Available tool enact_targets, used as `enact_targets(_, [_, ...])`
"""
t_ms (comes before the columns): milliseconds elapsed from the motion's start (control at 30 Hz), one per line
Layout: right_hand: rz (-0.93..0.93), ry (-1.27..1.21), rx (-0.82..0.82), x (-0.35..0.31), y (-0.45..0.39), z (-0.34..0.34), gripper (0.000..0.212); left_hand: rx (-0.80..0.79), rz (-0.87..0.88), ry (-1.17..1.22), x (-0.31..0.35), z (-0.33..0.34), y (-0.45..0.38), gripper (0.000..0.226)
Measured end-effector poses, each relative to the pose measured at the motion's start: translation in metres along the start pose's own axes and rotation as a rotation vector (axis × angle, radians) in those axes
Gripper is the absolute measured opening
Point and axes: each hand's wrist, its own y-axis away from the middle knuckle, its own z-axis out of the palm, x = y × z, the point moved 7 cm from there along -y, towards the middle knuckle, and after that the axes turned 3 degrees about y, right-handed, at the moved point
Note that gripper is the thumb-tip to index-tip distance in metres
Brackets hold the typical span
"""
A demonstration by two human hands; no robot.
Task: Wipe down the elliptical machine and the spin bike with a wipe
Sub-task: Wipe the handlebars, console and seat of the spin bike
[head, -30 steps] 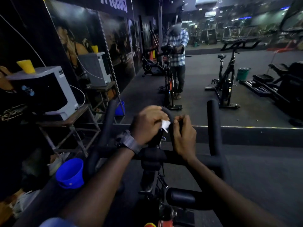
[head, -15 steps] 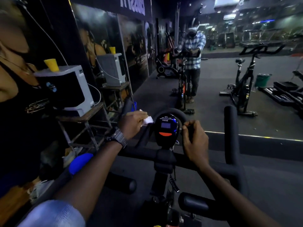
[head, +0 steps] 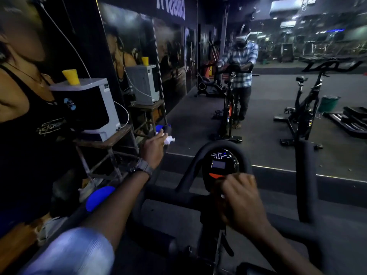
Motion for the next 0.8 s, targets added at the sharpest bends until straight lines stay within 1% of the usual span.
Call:
enact_targets(33, [-0.154, 0.017, -0.036, -0.022, -0.007, 0.006, 0.011, 0.003, 0.021, -0.006, 0.001, -0.002, 0.012, 0.036])
enact_targets(67, [-0.260, -0.012, -0.084, -0.042, -0.015, 0.015, 0.012, 0.003, 0.061, -0.020, 0.004, -0.005, 0.025, 0.035])
enact_targets(100, [-0.323, -0.051, -0.144, -0.058, -0.025, 0.028, 0.016, -0.005, 0.106, -0.026, 0.006, -0.007, 0.037, 0.034])
enact_targets(133, [-0.346, -0.068, -0.220, -0.071, -0.035, 0.045, 0.022, -0.022, 0.142, -0.029, 0.008, -0.007, 0.046, 0.034])
enact_targets(200, [-0.326, -0.028, -0.384, -0.087, -0.054, 0.085, 0.035, -0.073, 0.142, -0.014, 0.003, -0.007, 0.051, 0.035])
enact_targets(267, [-0.245, 0.019, -0.520, -0.092, -0.061, 0.123, 0.033, -0.110, 0.087, 0.007, -0.002, -0.005, 0.042, 0.035])
enact_targets(300, [-0.207, 0.035, -0.551, -0.092, -0.061, 0.134, 0.031, -0.122, 0.062, 0.031, -0.001, -0.004, 0.035, 0.034])
enact_targets(400, [-0.168, 0.062, -0.526, -0.091, -0.055, 0.150, 0.042, -0.114, 0.024, 0.129, 0.001, 0.005, -0.002, 0.029])
enact_targets(500, [-0.187, 0.063, -0.483, -0.090, -0.055, 0.150, 0.044, -0.145, -0.038, 0.152, 0.000, 0.024, -0.038, 0.030])
enact_targets(567, [-0.185, 0.045, -0.477, -0.089, -0.056, 0.150, 0.046, -0.160, -0.062, 0.178, -0.005, 0.035, -0.046, 0.030])
enact_targets(600, [-0.181, 0.039, -0.476, -0.089, -0.057, 0.149, 0.047, -0.153, -0.046, 0.172, -0.007, 0.035, -0.043, 0.029])
enact_targets(700, [-0.161, 0.040, -0.446, -0.089, -0.058, 0.147, 0.045, -0.157, 0.079, 0.158, -0.007, 0.025, -0.006, 0.030])
enact_targets(767, [-0.153, 0.049, -0.426, -0.089, -0.057, 0.149, 0.041, -0.207, 0.130, 0.203, -0.007, 0.013, 0.038, 0.036])
enact_targets(800, [-0.146, 0.051, -0.414, -0.089, -0.057, 0.149, 0.040, -0.245, 0.120, 0.236, -0.009, 0.004, 0.062, 0.038])
